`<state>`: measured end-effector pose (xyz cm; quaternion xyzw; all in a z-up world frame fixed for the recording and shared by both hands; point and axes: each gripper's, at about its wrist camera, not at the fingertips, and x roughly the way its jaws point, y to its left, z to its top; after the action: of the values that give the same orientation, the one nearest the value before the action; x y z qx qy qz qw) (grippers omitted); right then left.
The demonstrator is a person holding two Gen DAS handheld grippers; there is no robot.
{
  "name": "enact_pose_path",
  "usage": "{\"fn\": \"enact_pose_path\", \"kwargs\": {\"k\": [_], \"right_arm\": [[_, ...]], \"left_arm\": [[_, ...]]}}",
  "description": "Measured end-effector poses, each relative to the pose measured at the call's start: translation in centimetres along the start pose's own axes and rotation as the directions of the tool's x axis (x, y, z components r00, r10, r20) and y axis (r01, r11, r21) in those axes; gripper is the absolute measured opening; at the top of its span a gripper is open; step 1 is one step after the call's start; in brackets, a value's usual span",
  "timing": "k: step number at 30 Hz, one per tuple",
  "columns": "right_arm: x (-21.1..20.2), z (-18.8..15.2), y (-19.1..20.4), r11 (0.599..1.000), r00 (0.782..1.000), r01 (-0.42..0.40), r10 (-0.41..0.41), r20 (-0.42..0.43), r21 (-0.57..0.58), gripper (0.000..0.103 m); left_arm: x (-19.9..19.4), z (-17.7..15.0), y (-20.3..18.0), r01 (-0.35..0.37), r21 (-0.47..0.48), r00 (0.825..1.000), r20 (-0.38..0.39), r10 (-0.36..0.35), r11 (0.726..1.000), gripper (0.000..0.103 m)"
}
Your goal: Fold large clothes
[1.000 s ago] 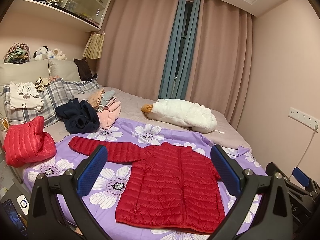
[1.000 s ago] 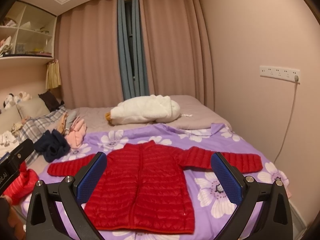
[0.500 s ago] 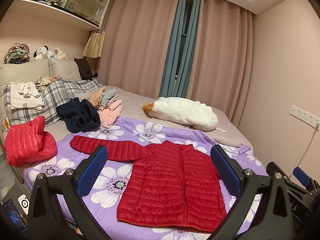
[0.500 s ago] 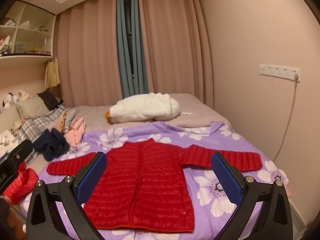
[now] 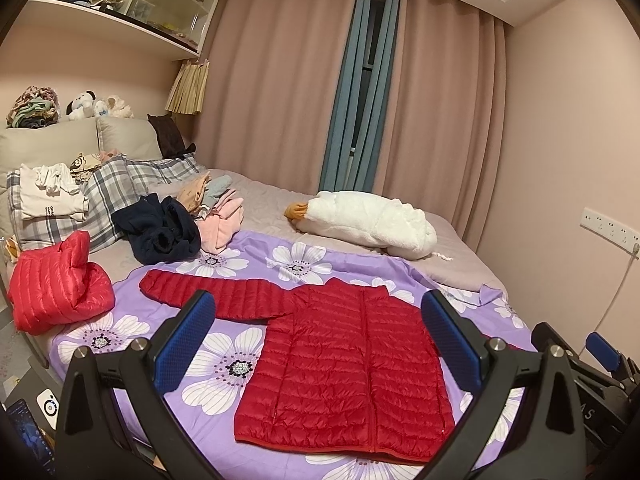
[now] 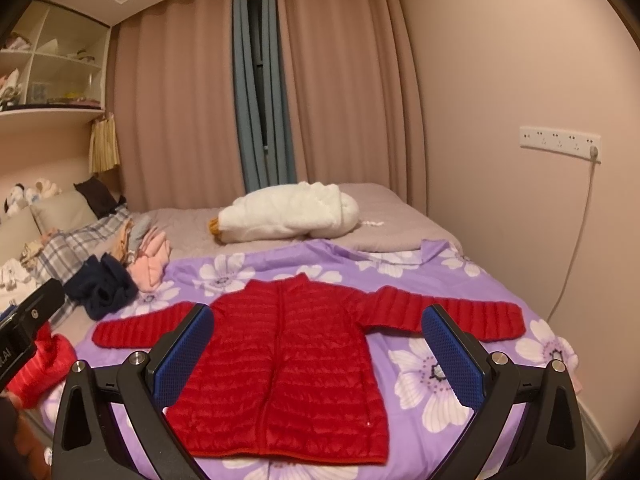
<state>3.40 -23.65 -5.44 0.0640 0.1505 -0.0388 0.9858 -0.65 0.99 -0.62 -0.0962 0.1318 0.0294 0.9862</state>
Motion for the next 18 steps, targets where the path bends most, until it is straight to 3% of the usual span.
{"fn": "enact_pose_path", "kwargs": {"k": [18], "right_arm": [[1.8, -0.5, 0.5, 1.0, 0.999, -0.007, 0.007, -0.048, -0.009, 0.103]], "left_arm": [[2.6, -0.6, -0.1, -0.01, 0.008, 0.998, -0.056, 0.011, 1.0, 0.103]]}}
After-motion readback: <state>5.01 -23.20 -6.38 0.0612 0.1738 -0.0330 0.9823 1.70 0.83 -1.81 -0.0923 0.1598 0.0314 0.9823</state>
